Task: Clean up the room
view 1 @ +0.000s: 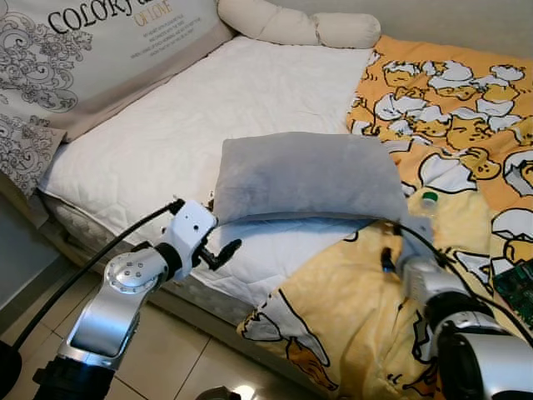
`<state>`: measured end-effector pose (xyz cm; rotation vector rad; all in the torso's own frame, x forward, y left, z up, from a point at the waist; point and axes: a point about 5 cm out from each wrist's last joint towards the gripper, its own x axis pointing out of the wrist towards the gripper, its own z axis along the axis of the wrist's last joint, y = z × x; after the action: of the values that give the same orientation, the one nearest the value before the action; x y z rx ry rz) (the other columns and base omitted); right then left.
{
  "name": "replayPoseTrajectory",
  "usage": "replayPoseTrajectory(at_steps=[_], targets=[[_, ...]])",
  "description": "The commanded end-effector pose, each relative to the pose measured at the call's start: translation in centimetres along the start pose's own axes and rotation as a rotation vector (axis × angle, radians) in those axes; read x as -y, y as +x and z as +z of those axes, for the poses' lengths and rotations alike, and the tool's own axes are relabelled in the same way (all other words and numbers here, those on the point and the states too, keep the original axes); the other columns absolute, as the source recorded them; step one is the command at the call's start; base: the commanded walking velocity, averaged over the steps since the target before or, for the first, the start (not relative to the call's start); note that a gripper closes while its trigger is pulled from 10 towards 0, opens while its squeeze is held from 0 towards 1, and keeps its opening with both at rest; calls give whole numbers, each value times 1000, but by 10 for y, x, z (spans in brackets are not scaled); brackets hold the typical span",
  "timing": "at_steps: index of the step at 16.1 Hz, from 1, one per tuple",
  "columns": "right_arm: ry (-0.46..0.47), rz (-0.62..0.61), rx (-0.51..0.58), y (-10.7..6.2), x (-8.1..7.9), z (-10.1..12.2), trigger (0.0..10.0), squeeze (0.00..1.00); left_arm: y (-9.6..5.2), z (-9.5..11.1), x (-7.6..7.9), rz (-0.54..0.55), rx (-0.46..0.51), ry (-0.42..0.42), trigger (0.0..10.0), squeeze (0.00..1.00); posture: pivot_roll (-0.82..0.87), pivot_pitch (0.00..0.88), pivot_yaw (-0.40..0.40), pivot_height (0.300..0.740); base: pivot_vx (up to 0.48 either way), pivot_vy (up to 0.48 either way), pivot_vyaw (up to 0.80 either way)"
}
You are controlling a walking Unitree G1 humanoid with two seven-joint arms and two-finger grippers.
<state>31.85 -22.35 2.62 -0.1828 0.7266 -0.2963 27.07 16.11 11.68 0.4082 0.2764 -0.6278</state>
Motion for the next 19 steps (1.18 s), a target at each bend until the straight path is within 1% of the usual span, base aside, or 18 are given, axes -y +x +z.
replayPoseTrajectory(at_steps=[1, 2, 3, 5, 8, 9, 10, 11, 12, 13, 14, 15, 16, 18, 19], targets=[[-27, 14, 66, -3, -7, 19, 10000, 0, -1, 1, 0, -9, 5, 15, 10000, 0, -43, 0, 45, 740, 0, 0, 0], [-36, 16, 80, -4, -11, 24, 10000, 667, -1, 1, 0, -16, 4, 18, 10000, 0, -44, 0, 42, 740, 0, 0, 0], [-31, 12, 85, -5, -12, 26, 10000, 1000, -1, 1, 0, -19, 4, 19, 10000, 0, -42, 0, 32, 740, 0, 0, 0], [-38, -5, 95, -6, -13, 29, 10000, 1000, -1, 1, 0, -20, 5, 18, 10000, 0, -41, 0, 24, 740, 0, 0, 0], [-74, -20, 122, -8, -13, 38, 10000, 1000, 0, 0, 2, -27, 3, 18, 10000, 0, -36, 0, 8, 740, 0, 0, 0], [-112, 68, 74, -9, -18, 36, 10000, 1000, 0, -1, 2, -24, 2, 15, 10000, 0, -31, 0, -3, 740, 0, 0, 0], [-136, 99, 54, -9, -20, 34, 10000, 1000, 0, -1, 2, -22, 1, 14, 10000, 0, -31, 0, -3, 740, 0, 0, 0], [-187, 158, 15, -9, -24, 26, 10000, 1000, 0, -1, 2, -21, 1, 12, 10000, 0, -31, 0, -3, 740, 0, 0, 0], [-224, 214, -55, -7, -18, 8, 10000, 1000, 0, -2, 1, -20, 0, 13, 10000, 0, -31, 0, -12, 740, 0, 0, 0], [-212, 228, -74, -6, -16, 4, 10000, 1000, 0, -2, 1, -19, 0, 13, 10000, 0, -31, 0, -12, 740, 0, 0, 0], [-205, 282, -85, -6, -3, 2, 10000, 1000, 0, -2, 0, -21, 0, 13, 10000, 0, -30, 0, -10, 740, 0, 0, 0], [-204, 308, -78, -6, 3, 4, 10000, 1000, 1, -2, 0, -26, 0, 15, 10000, 0, -37, 0, 2, 740, 0, 0, 0], [-221, 346, -67, -8, 12, 8, 10000, 1000, 1, -2, 0, -34, 0, 18, 10000, 0, -37, 0, 2, 740, 0, 0, 0], [-335, 429, -43, -15, 36, 18, 10000, 1000, 0, -2, 0, -47, -1, 25, 10000, 0, -52, 0, 20, 740, 0, 0, 0], [-376, 458, -33, -21, 46, 23, 10000, 1000, 0, -2, 0, -53, -3, 29, 10000, 0, -60, 0, 28, 740, 0, 0, 0]])
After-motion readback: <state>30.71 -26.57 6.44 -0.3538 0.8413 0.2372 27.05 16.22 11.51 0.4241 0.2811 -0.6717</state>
